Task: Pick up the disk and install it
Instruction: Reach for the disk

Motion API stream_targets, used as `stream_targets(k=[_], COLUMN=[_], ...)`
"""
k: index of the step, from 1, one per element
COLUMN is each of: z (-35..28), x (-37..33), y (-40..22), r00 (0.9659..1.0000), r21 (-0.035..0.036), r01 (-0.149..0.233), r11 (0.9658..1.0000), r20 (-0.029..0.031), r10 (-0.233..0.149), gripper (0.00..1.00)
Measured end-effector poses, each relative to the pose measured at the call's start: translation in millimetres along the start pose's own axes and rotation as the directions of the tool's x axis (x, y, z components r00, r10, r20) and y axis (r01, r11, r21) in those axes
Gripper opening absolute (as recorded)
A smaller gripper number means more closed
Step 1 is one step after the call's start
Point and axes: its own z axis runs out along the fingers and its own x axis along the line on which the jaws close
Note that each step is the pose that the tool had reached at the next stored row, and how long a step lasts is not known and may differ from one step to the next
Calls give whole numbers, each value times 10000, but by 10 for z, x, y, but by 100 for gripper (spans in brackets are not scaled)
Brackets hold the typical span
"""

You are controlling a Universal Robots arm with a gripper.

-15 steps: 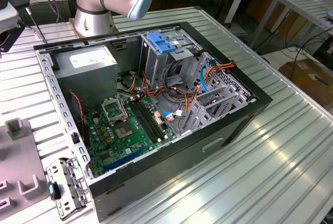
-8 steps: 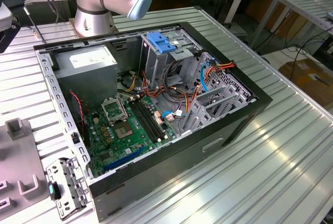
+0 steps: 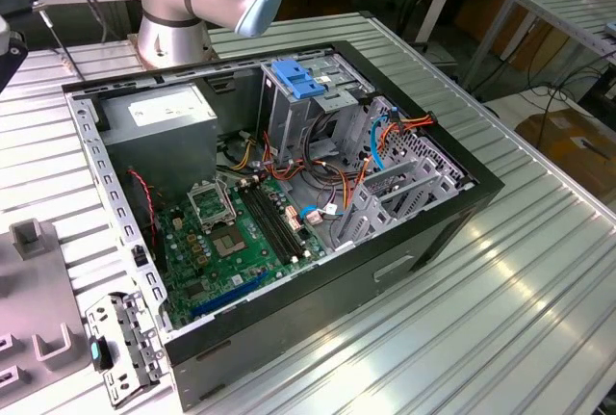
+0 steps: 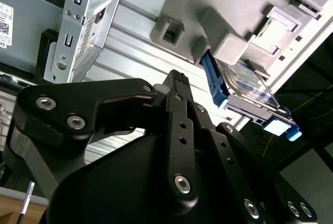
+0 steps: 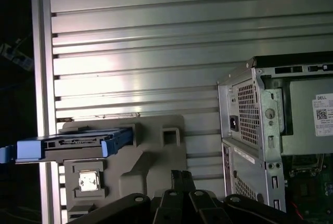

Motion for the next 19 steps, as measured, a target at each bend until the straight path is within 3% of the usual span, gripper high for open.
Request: stream_targets(k=[6,8,19], z=[8,13,31], x=[180,298,615], y=[8,10,-1], r00=[10000,10000,10000], r21=[0,0,0], r01=[1,0,1], r11=[10000,10000,10000], r20=[1,1,1], r10=[-1,0,-1], gripper=[11,11,11])
